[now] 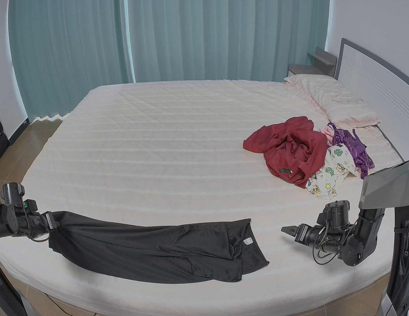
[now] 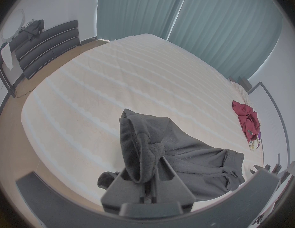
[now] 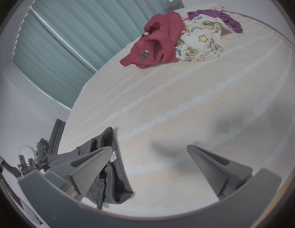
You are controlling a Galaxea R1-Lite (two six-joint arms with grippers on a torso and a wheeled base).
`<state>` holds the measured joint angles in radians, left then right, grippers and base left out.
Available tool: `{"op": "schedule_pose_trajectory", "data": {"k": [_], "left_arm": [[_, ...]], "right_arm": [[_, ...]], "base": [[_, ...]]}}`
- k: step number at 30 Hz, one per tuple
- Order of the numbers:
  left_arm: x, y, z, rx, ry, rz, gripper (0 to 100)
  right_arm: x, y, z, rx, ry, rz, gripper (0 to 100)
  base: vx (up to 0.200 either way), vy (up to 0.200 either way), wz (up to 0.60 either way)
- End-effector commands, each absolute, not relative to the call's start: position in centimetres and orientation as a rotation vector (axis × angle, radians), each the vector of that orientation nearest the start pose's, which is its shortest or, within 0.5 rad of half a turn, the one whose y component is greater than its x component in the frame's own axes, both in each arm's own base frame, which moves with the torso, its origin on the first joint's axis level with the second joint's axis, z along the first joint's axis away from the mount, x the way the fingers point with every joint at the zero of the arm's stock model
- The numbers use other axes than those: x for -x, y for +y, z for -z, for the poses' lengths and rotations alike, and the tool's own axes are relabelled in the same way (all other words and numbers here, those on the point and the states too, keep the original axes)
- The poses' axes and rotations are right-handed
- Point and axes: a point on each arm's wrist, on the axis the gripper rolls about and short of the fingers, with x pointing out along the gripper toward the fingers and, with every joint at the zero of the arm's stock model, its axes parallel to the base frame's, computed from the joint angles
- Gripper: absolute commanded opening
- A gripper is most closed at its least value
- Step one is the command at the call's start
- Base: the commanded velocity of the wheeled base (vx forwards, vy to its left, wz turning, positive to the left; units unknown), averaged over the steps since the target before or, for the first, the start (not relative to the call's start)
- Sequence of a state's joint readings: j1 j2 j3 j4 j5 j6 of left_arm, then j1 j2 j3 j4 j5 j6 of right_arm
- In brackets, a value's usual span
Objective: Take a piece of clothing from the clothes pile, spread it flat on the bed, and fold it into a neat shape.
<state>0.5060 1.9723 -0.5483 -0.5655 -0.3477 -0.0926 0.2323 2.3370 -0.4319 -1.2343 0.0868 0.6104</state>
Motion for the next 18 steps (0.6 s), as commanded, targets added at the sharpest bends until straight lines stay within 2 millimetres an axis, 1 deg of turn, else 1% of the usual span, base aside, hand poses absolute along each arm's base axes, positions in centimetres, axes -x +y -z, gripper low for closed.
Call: {"op": "schedule_pose_trajectory", "data": {"k": [1,5,6,8,9,10,11,12,14,15,16,17,18], "left_arm": [[-24.8,9.9,-7.7,0.386,0.736,-0.113,0],[-24.8,4.6,-9.4,0.352,0.775,-0.084,0],[-24.9,3.8,-9.7,0.349,0.773,-0.088,0],[-25.2,-0.2,-10.2,0.334,0.767,-0.086,0],[-25.2,-0.5,-10.2,0.332,0.768,-0.085,0],[-25.2,-2.4,-10.1,0.304,0.770,-0.083,0],[-25.2,-2.9,-10.1,0.295,0.767,-0.080,0],[-25.2,-4.9,-9.9,0.249,0.772,-0.061,0],[-25.2,-7.5,-9.3,0.209,0.790,-0.017,0],[-25.2,-8.4,-9.2,0.206,0.794,-0.004,0],[-25.3,-9.9,-9.2,0.208,0.791,0.011,0],[-25.4,-10.7,-9.1,0.207,0.794,0.013,0],[-25.6,-12.1,-8.8,0.201,0.806,0.012,0]], "right_arm": [[-29.4,7.2,3.7,-0.533,0.742,-0.094,100],[-29.3,7.2,3.6,-0.533,0.740,-0.096,100],[-29.3,7.2,3.6,-0.533,0.740,-0.096,100],[-29.3,7.2,3.5,-0.534,0.737,-0.097,100],[-29.3,7.2,3.5,-0.534,0.737,-0.097,100],[-29.4,7.2,3.5,-0.534,0.735,-0.098,100],[-29.3,7.2,3.5,-0.534,0.737,-0.097,100],[-29.3,7.2,3.5,-0.534,0.737,-0.097,100],[-29.3,7.3,3.4,-0.533,0.736,-0.099,100],[-29.3,7.3,3.4,-0.533,0.736,-0.099,100],[-29.3,7.3,3.4,-0.533,0.736,-0.099,100],[-29.3,7.3,3.4,-0.533,0.736,-0.099,100],[-29.3,7.3,3.4,-0.533,0.736,-0.099,100]], "base": [[0.000,0.000,0.00],[0.000,0.000,0.00],[0.000,0.000,0.00],[0.000,0.000,0.00],[0.000,0.000,0.00],[0.000,0.000,0.00],[0.000,0.000,0.00],[0.000,0.000,0.00],[0.000,0.000,0.00],[0.000,0.000,0.00],[0.000,0.000,0.00],[0.000,0.000,0.00],[0.000,0.000,0.00]]}}
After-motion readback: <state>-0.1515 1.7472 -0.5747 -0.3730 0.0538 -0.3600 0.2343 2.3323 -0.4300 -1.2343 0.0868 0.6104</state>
